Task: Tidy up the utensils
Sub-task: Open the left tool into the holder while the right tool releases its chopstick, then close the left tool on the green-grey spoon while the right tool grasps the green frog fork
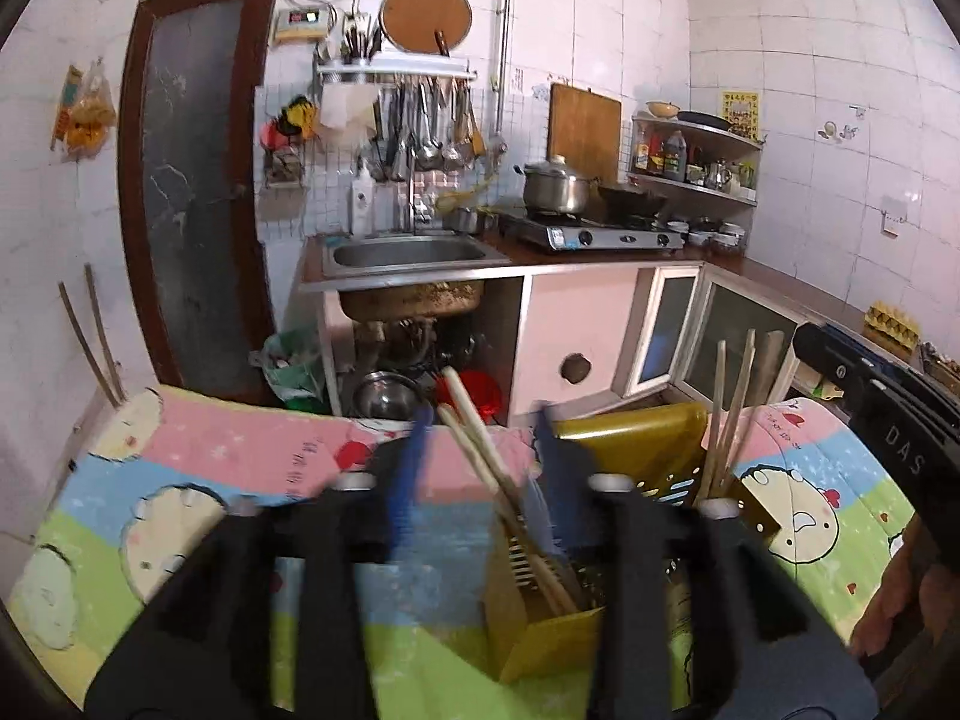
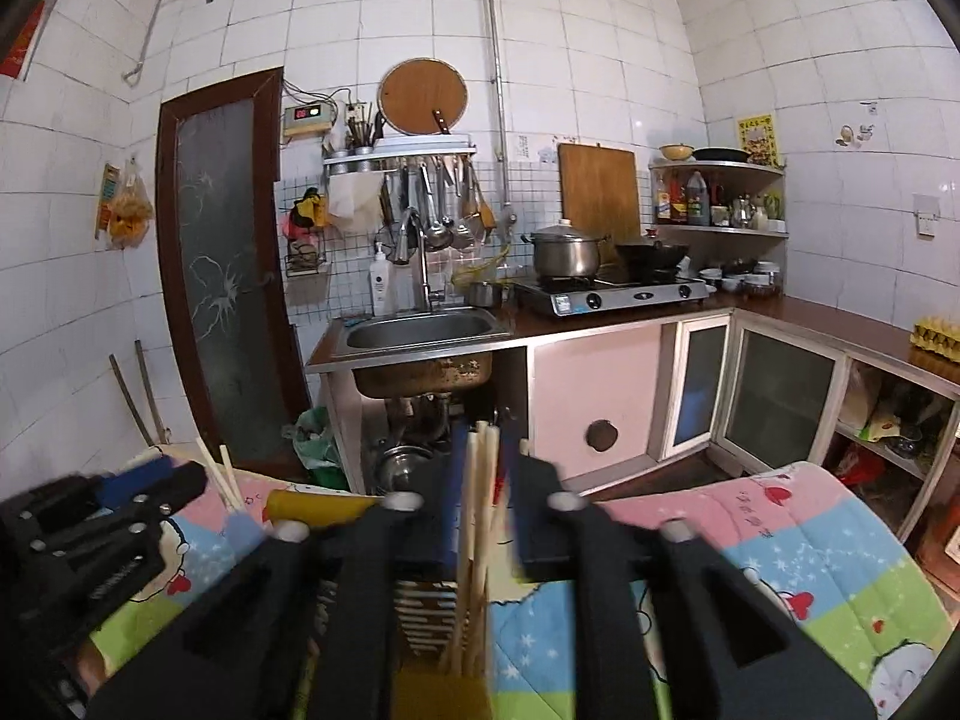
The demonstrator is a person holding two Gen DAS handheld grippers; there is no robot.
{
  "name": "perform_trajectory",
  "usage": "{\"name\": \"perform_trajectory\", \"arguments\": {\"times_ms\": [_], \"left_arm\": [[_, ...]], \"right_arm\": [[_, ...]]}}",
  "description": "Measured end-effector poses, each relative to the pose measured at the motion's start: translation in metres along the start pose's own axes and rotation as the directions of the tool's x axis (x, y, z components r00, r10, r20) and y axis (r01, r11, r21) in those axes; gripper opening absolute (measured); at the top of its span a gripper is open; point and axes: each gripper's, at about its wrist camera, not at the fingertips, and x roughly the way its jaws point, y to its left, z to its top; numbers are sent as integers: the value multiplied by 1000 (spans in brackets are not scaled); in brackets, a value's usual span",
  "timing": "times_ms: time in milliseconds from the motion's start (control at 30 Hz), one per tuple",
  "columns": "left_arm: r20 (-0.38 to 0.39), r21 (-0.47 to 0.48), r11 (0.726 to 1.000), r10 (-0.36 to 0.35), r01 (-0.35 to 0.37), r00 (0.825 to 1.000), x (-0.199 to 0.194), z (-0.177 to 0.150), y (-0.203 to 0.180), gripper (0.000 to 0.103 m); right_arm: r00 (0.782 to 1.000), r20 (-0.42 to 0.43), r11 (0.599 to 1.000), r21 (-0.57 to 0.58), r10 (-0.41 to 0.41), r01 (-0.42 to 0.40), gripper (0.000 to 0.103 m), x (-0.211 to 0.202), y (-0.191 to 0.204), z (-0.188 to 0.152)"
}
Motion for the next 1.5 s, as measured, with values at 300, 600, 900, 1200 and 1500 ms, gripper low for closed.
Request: {"name": "perform_trajectory", "arguments": {"times_ms": [300, 600, 900, 1200, 1500], "left_arm": [[-3, 9, 1000, 3, -3, 1000, -68, -1, 15, 98], [-131, 40, 999, 4, 1, 991, -75, -69, 12, 98], [-277, -73, 997, -23, 3, 961, -41, -126, 28, 98], [-370, -3, 999, 35, -39, 929, -12, -163, 28, 98], [-436, 20, 998, 57, -53, 898, 3, -174, 28, 98]], "right_arm": [[997, -66, 999, -2, -38, 38, 77, -67, -24, -22], [975, -221, 1000, -9, -26, 24, 83, -96, -26, -96], [946, -324, 1000, -16, -30, 26, 88, -83, -18, -158], [910, -415, 998, -61, -11, -16, 88, -72, 0, -173], [860, -509, 991, -127, -32, -38, 74, -60, 19, -193]]}}
